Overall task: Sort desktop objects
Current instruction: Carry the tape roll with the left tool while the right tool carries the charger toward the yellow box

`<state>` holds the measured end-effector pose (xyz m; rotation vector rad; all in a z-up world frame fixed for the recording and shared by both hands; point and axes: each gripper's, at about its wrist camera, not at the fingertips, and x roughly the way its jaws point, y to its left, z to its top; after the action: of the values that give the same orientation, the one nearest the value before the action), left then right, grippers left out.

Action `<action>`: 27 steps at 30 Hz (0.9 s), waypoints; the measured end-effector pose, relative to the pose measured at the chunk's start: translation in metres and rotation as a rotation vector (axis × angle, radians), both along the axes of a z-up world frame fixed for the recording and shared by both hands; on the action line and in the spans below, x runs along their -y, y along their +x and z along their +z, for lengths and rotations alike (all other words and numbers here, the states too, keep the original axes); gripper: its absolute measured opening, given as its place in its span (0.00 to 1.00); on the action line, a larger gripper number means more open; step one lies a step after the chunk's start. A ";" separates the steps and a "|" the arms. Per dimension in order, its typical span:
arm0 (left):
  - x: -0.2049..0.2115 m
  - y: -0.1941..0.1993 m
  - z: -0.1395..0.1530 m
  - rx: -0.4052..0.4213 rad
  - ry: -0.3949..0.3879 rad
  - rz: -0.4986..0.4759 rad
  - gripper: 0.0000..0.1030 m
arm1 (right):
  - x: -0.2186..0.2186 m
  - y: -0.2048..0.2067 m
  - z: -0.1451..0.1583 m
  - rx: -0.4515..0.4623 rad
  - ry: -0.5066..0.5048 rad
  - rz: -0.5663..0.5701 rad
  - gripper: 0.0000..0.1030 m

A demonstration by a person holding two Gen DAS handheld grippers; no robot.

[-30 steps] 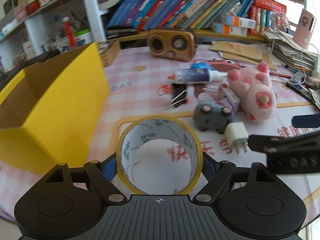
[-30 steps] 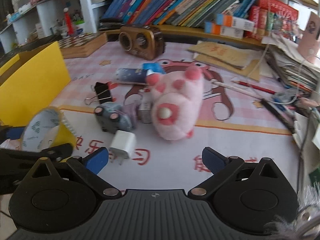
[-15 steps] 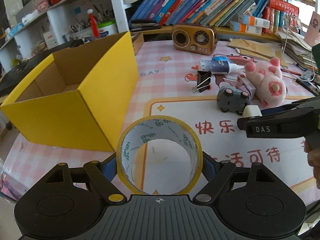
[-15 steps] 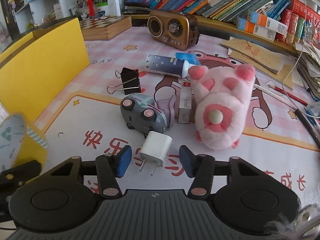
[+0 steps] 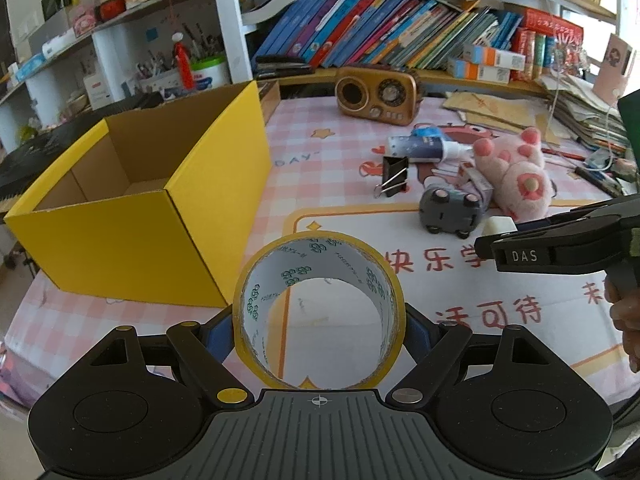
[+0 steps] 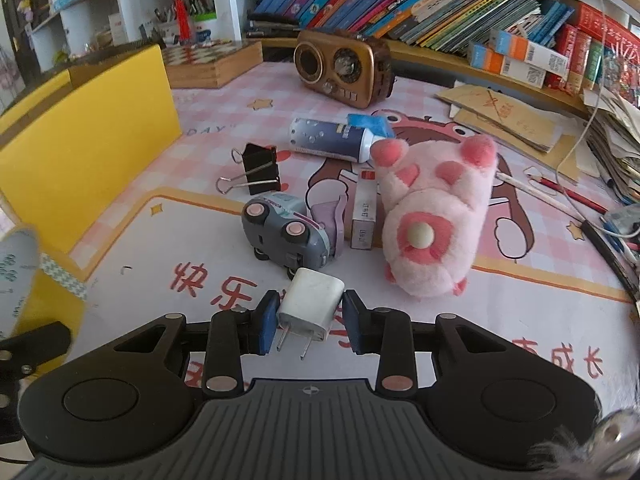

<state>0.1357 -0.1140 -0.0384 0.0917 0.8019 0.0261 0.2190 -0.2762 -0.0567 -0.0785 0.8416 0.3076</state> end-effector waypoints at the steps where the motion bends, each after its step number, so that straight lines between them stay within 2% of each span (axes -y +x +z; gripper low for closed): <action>1: 0.001 -0.002 0.001 0.005 -0.003 -0.006 0.81 | 0.001 -0.004 0.004 0.000 0.010 -0.004 0.31; 11: -0.009 -0.024 0.017 0.078 -0.075 -0.010 0.81 | -0.004 -0.046 0.041 0.056 0.049 0.012 0.31; 16: -0.023 -0.038 0.021 0.090 -0.136 0.007 0.81 | -0.013 -0.071 0.047 0.080 0.044 0.017 0.31; 27: -0.048 -0.077 0.029 0.114 -0.126 -0.046 0.81 | -0.043 -0.124 0.051 0.078 0.053 -0.007 0.31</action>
<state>0.0583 -0.0659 -0.0095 -0.0105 0.6852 -0.0623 0.0951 -0.2335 -0.0062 -0.0384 0.7563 0.3185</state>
